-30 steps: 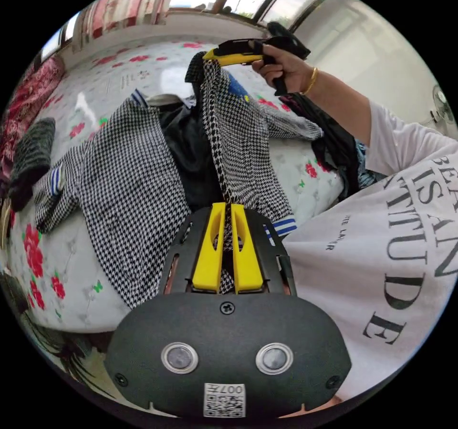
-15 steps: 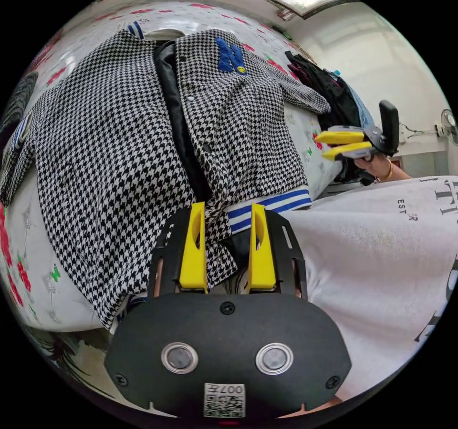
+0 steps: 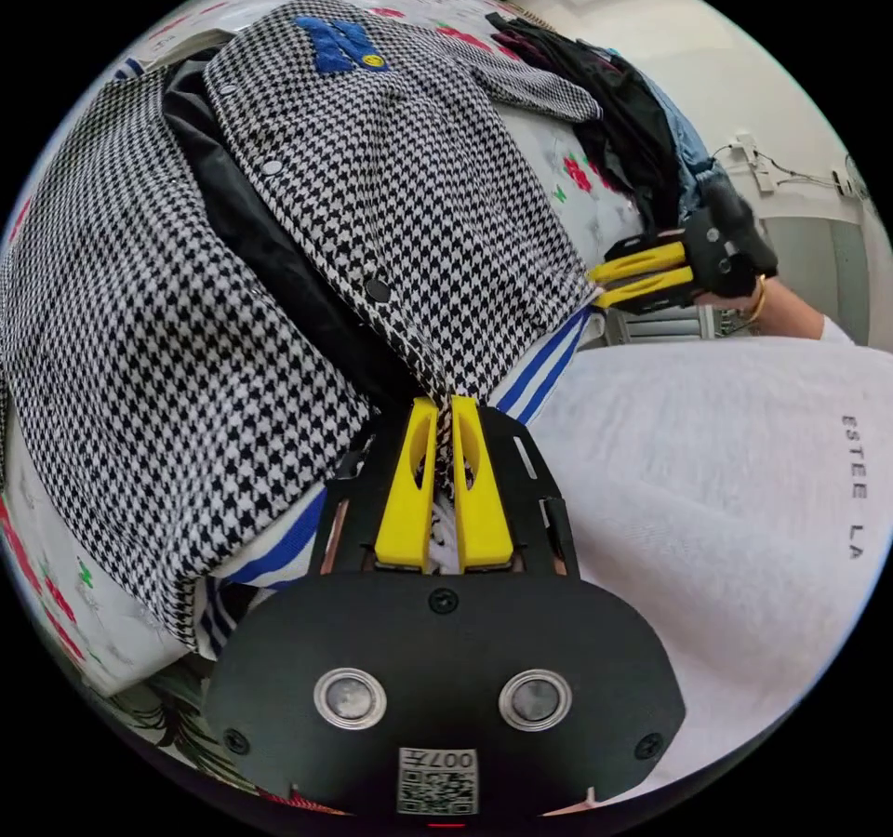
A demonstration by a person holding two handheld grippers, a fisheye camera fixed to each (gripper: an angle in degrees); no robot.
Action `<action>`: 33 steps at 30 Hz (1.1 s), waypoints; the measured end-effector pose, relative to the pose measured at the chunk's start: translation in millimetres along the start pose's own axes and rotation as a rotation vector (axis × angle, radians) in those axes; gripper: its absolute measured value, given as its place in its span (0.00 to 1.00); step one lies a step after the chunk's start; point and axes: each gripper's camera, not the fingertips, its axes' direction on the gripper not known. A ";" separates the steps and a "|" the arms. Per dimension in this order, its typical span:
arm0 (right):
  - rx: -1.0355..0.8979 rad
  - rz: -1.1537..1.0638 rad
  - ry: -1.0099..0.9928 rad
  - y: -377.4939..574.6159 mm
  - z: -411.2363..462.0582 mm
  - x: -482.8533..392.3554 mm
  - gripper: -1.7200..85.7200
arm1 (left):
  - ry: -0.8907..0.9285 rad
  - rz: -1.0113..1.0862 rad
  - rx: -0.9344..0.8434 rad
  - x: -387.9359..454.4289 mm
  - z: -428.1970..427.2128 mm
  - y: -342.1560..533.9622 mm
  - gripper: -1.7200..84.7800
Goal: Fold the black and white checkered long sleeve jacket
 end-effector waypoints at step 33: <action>0.474 0.250 -0.015 -361.7 -249.4 293.5 0.03 | -0.030 -0.216 0.045 11.5 -41.3 -11.4 0.02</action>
